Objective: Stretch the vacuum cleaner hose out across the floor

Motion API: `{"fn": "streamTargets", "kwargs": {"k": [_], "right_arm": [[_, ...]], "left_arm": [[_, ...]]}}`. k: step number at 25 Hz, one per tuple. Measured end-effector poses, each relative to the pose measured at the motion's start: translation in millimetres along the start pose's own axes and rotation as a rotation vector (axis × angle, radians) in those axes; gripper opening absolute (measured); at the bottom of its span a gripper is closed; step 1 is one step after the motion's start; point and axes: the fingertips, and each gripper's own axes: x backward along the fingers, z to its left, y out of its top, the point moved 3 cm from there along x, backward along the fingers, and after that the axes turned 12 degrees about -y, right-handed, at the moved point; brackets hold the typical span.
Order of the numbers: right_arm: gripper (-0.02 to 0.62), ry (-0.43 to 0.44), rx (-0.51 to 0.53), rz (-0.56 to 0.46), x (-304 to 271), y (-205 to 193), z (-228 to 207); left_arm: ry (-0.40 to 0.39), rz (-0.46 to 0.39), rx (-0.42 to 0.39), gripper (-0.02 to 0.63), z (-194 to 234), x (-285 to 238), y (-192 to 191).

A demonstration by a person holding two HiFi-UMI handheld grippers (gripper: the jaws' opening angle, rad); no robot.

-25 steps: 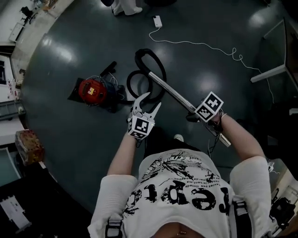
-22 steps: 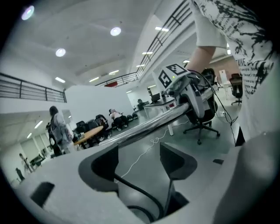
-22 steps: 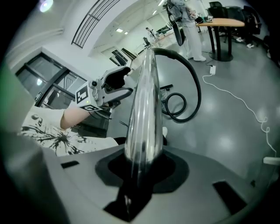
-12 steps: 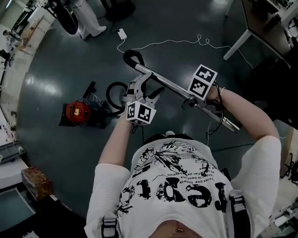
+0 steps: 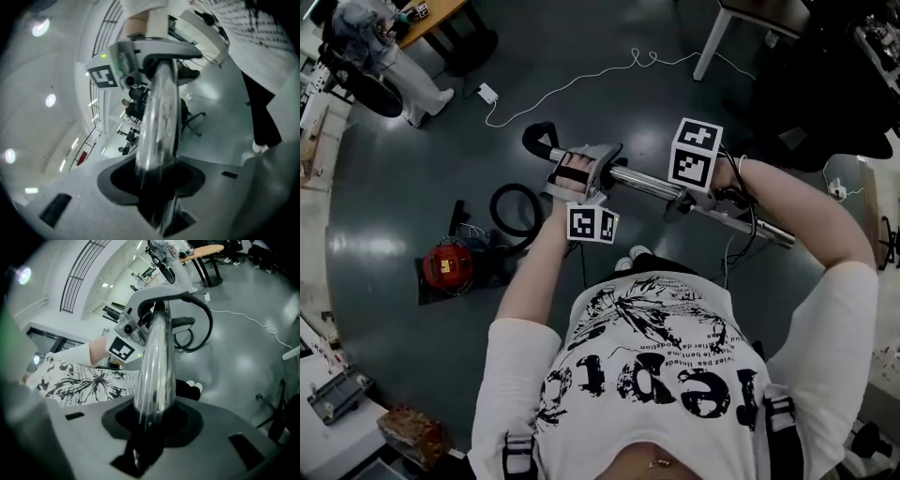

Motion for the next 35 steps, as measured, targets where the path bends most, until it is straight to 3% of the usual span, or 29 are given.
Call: {"fn": "streamTargets", "kwargs": {"k": [2,5,8,10,12,14,17,20,24,26,28,31,35], "right_arm": [[0.106,0.016,-0.015,-0.006,0.6,-4.9,10.3],[0.106,0.0,-0.033,-0.02,-5.4,-16.2,18.6],[0.106,-0.144,0.037,-0.012,-8.7,-35.7,14.9],[0.109,-0.374,0.153,0.01,-1.8,-50.2,2.3],[0.12,-0.664,0.298,0.033,11.8,-60.7,-12.8],[0.123,-0.92,0.44,0.046,26.8,-67.6,-28.3],[0.124,-1.25,0.571,0.106,55.1,-94.9,-58.9],[0.126,-1.534,0.658,0.138,85.0,-132.4,-82.1],[0.132,-1.851,0.697,0.045,121.7,-189.9,-90.6],[0.133,-2.018,0.77,0.141,140.2,-232.2,-96.0],[0.132,-2.165,0.809,0.167,153.9,-270.3,-99.0],[0.13,-2.265,0.837,0.197,158.6,-324.6,-100.8],[0.129,-2.202,0.87,0.252,148.7,-390.1,-105.2]], "left_arm": [[0.002,0.03,-0.102,0.1,-5.5,3.2,6.3],[-0.056,0.055,-0.134,0.097,-15.9,3.6,15.5],[-0.166,0.079,-0.159,0.095,-23.5,-2.6,30.6],[-0.236,0.083,-0.166,0.095,-26.0,-9.6,43.8],[-0.286,0.086,-0.148,0.095,-23.8,-17.0,57.5],[-0.337,0.09,-0.116,0.095,-18.6,-25.3,73.3],[-0.427,0.108,-0.047,0.094,-11.1,-42.1,101.2],[-0.52,0.133,-0.008,0.094,-14.6,-72.8,131.9],[-0.71,0.141,0.044,0.091,-24.1,-110.9,201.3],[-0.829,0.123,0.068,0.087,-31.5,-127.2,242.8],[-0.95,0.082,0.081,0.086,-41.2,-140.8,287.2],[-1.129,0.006,0.089,0.083,-60.6,-155.0,351.3],[-1.405,-0.077,0.138,0.081,-106.0,-164.6,413.7]]}}
